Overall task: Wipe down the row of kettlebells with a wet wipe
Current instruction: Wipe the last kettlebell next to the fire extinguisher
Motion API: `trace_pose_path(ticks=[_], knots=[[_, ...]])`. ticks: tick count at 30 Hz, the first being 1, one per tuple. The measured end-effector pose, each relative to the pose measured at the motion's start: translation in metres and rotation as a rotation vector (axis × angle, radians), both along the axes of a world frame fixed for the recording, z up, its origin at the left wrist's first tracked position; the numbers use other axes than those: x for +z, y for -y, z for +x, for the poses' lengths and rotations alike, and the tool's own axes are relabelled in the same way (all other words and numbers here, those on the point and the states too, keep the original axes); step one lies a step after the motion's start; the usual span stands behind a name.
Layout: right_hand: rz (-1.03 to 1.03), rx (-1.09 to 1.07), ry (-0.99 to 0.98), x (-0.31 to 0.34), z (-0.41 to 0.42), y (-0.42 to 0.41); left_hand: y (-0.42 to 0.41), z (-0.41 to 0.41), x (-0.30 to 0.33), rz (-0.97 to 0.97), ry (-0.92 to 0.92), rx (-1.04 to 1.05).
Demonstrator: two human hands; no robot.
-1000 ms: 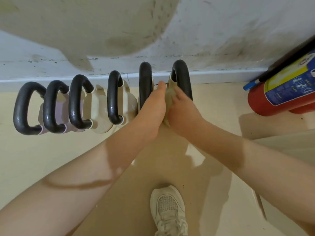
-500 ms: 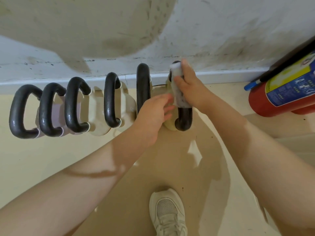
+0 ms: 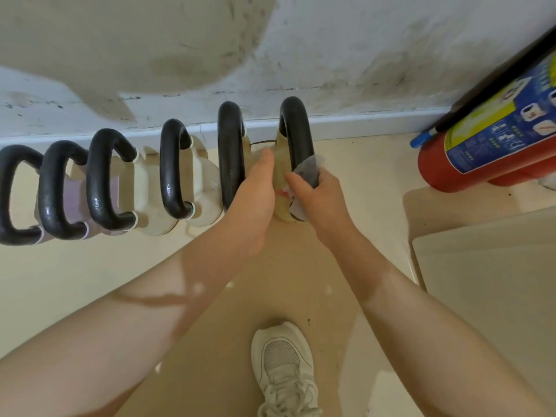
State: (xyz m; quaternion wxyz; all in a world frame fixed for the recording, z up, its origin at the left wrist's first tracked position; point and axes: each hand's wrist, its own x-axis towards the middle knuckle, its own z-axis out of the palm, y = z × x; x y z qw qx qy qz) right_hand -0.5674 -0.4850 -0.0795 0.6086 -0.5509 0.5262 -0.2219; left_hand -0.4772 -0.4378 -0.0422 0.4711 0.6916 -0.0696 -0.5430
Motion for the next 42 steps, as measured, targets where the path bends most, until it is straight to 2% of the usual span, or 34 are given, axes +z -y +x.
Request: trace_pose_path(ticks=[4,8,11,14,17,18,20,24,25,26,27,29,30,31,33,34,36,39,42], knots=[[-0.201,0.031,-0.092,-0.029,-0.017,-0.027,-0.005,-0.001,-0.001,0.002,-0.007,-0.027],[-0.131,0.048,-0.21,-0.049,-0.018,-0.035,-0.003,0.002,-0.001,0.061,0.004,-0.029],[-0.178,0.012,-0.149,-0.047,-0.016,-0.043,-0.005,0.001,0.002,0.044,0.016,-0.052],[-0.521,0.105,-0.142,-0.036,-0.014,-0.041,-0.009,0.002,0.005,-0.009,0.014,-0.047],[-1.292,0.303,-0.519,-0.037,-0.01,-0.019,-0.014,0.006,0.016,-0.177,-0.036,-0.079],[-1.45,0.38,-0.628,-0.037,-0.009,-0.011,-0.017,0.009,0.021,-0.236,-0.037,-0.091],[-1.546,0.606,-0.779,-0.027,-0.006,0.0,-0.02,0.014,0.029,-0.297,-0.02,-0.147],[-1.588,1.221,-1.419,-0.006,-0.007,-0.018,-0.026,0.024,0.034,-0.289,0.076,-0.167],[-1.542,1.35,-1.506,-0.012,-0.009,-0.024,-0.029,0.025,0.032,-0.258,0.151,-0.141],[-1.43,1.448,-1.497,-0.011,-0.009,-0.029,-0.033,0.025,0.029,-0.233,0.267,-0.132],[-1.379,1.443,-1.358,-0.007,-0.006,-0.03,-0.038,0.026,0.024,-0.221,0.414,-0.138],[-1.251,1.181,-0.94,0.004,0.006,-0.018,-0.043,0.03,0.015,-0.182,0.674,-0.146],[-1.259,1.032,-0.755,0.017,0.012,-0.01,-0.043,0.034,0.011,-0.152,0.731,-0.124],[-1.182,0.905,-0.715,0.03,0.018,-0.005,-0.041,0.039,0.008,-0.116,0.708,-0.099],[-1.113,0.643,-0.877,0.044,0.022,0.009,-0.035,0.046,0.008,-0.031,0.508,-0.102],[-1.032,0.46,-0.822,0.045,0.021,0.018,-0.034,0.048,0.007,0.005,0.433,-0.14],[-0.835,0.283,-0.716,0.035,0.017,0.027,-0.033,0.05,0.005,0.045,0.424,-0.217],[-0.659,0.253,-0.698,0.019,0.015,0.026,-0.033,0.052,0.006,0.062,0.459,-0.221],[-0.638,0.256,-0.696,0.019,0.013,0.025,-0.031,0.053,0.006,0.057,0.456,-0.198]])
